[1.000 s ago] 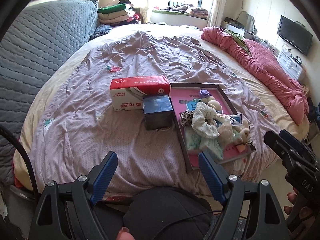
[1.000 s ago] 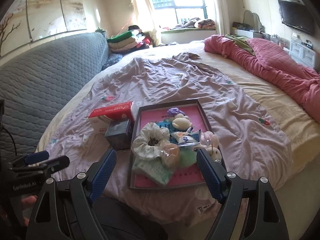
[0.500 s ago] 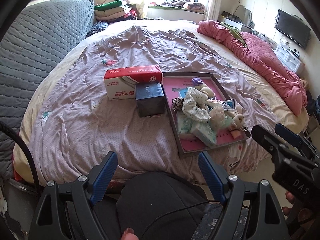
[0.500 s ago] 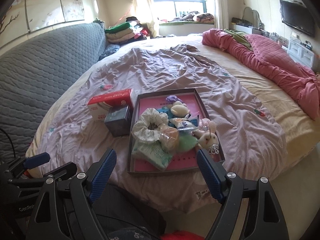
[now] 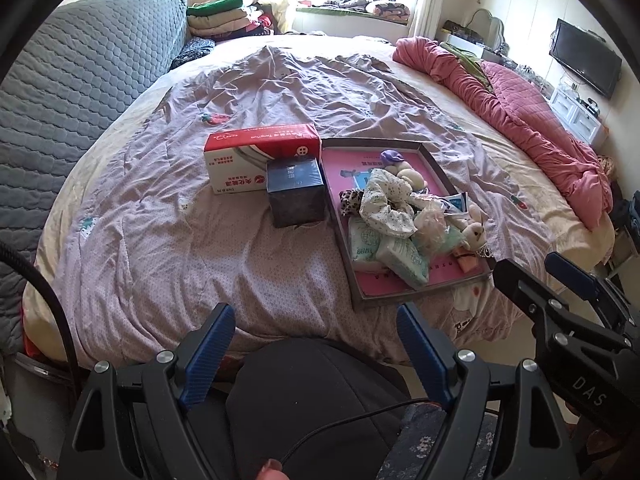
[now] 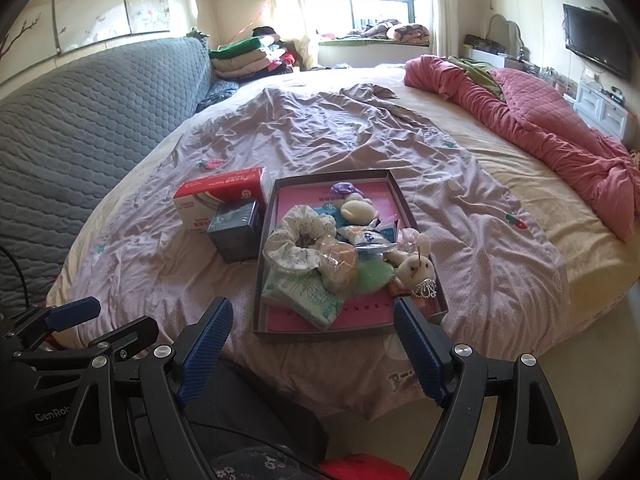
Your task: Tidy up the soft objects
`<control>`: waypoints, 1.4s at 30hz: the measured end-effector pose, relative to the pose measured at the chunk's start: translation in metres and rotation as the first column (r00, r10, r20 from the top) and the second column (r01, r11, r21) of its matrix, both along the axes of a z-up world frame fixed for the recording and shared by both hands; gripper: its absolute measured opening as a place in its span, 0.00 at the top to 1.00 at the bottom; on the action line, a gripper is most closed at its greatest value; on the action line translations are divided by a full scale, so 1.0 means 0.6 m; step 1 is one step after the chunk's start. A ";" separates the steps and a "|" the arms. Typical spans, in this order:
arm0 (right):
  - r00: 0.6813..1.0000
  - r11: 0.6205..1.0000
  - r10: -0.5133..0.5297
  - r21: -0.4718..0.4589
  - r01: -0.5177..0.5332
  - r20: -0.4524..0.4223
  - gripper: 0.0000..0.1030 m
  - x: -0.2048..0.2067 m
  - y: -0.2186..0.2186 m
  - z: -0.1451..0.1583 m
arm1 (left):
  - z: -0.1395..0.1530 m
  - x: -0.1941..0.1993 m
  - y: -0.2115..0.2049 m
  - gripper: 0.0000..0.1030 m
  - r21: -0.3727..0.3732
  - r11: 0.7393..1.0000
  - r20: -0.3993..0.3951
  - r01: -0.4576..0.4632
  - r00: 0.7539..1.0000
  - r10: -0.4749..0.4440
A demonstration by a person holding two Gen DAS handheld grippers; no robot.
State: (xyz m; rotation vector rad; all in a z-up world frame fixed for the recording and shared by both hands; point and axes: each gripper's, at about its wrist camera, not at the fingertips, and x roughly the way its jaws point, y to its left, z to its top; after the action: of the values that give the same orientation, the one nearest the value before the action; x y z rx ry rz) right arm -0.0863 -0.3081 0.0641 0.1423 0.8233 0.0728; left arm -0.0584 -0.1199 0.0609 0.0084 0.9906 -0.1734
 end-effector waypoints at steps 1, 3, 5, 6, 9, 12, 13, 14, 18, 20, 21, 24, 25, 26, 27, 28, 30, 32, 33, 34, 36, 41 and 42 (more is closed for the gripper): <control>1.000 1.000 -0.002 0.000 0.002 0.000 0.19 -0.001 0.000 0.000 | 0.000 0.000 -0.001 0.20 0.001 1.000 -0.002 -0.001 1.000 0.001; 1.000 1.000 -0.004 -0.004 0.004 0.001 0.19 -0.002 0.001 0.000 | -0.001 -0.001 0.000 0.20 0.002 1.000 -0.002 -0.004 1.000 0.004; 1.000 1.000 -0.003 -0.003 0.003 0.002 0.19 -0.002 0.001 -0.001 | -0.002 -0.003 0.000 0.20 0.007 1.000 -0.003 -0.010 1.000 0.010; 1.000 1.000 -0.004 -0.004 0.004 0.002 0.19 -0.002 0.001 -0.001 | -0.002 -0.002 0.002 0.20 0.006 1.000 -0.002 -0.012 1.000 0.012; 1.000 1.000 -0.006 -0.004 0.006 0.001 0.19 -0.002 0.000 0.000 | -0.004 -0.001 0.004 0.20 0.010 1.000 -0.006 -0.014 1.000 0.014; 1.000 1.000 -0.008 -0.004 0.008 0.006 0.19 -0.001 0.002 0.000 | -0.004 -0.001 0.006 0.20 0.009 1.000 -0.008 -0.019 1.000 0.019; 1.000 1.000 -0.008 -0.005 0.008 0.006 0.19 0.000 0.001 -0.001 | -0.005 -0.001 0.007 0.20 0.009 1.000 -0.009 -0.020 1.000 0.021; 1.000 1.000 -0.008 -0.005 0.008 0.008 0.19 0.000 0.000 0.000 | -0.005 0.000 0.008 0.20 0.008 1.000 -0.011 -0.021 1.000 0.021; 1.000 1.000 -0.015 -0.004 0.015 0.003 0.19 0.002 -0.004 -0.003 | -0.010 0.001 0.007 0.20 0.013 1.000 -0.018 -0.020 1.000 0.020; 1.000 1.000 -0.018 -0.006 0.018 0.002 0.19 0.001 -0.004 -0.004 | -0.012 0.000 0.006 0.20 0.019 1.000 -0.021 -0.020 1.000 0.020; 1.000 1.000 -0.016 -0.006 0.016 0.002 0.19 0.000 -0.004 -0.005 | -0.012 0.000 0.006 0.20 0.020 1.000 -0.021 -0.020 1.000 0.020; 1.000 1.000 -0.014 -0.012 0.014 0.005 0.19 -0.001 -0.003 -0.004 | -0.014 0.001 0.005 0.20 0.020 1.000 -0.022 -0.023 0.999 0.024; 1.000 1.000 -0.015 -0.012 0.015 0.006 0.19 -0.001 -0.003 -0.004 | -0.014 0.002 0.004 0.20 0.021 0.999 -0.022 -0.025 0.999 0.025; 1.000 1.000 -0.016 -0.009 0.016 0.005 0.19 -0.001 -0.003 -0.004 | -0.014 0.002 0.005 0.20 0.023 0.999 -0.023 -0.025 0.999 0.025; 1.000 1.000 -0.017 -0.009 0.017 0.005 0.19 0.000 -0.004 -0.004 | -0.015 0.002 0.005 0.20 0.025 0.999 -0.024 -0.025 0.999 0.025; 1.000 1.000 -0.018 -0.011 0.018 0.006 0.19 -0.001 -0.002 -0.003 | -0.015 0.002 0.005 0.20 0.027 0.999 -0.023 -0.024 0.999 0.025; 1.000 1.000 -0.016 -0.011 0.016 0.007 0.19 0.000 -0.001 -0.003 | -0.015 0.002 0.005 0.20 0.028 0.999 -0.026 -0.024 0.999 0.025; 1.000 1.000 -0.016 -0.013 0.016 0.007 0.19 0.000 -0.001 -0.003 | -0.015 0.002 0.006 0.20 0.029 0.999 -0.025 -0.024 0.999 0.024; 1.000 1.000 -0.017 -0.012 0.017 0.007 0.19 0.000 -0.001 -0.003 | -0.015 0.002 0.006 0.20 0.029 0.999 -0.025 -0.024 0.999 0.025; 1.000 1.000 -0.017 -0.012 0.017 0.006 0.19 0.000 -0.001 -0.003 | -0.015 0.002 0.006 0.20 0.029 0.999 -0.028 -0.024 0.999 0.025; 1.000 1.000 -0.016 -0.011 0.016 0.007 0.19 0.000 -0.001 -0.003 | -0.016 0.003 0.007 0.20 0.030 0.999 -0.028 -0.025 0.999 0.026; 1.000 1.000 -0.020 -0.008 0.020 0.001 0.19 0.000 -0.003 -0.008 | -0.023 0.005 0.012 0.20 0.025 0.999 -0.043 -0.025 0.999 0.026; 1.000 1.000 -0.019 -0.008 0.019 -0.002 0.19 0.000 -0.003 -0.010 | -0.025 0.006 0.013 0.20 0.025 0.999 -0.048 -0.026 0.998 0.028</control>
State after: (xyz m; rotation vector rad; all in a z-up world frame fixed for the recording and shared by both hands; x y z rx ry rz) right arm -0.0861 -0.3098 0.0582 0.1430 0.8241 0.0512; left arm -0.0546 -0.1123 0.0456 0.0131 1.0405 -0.1373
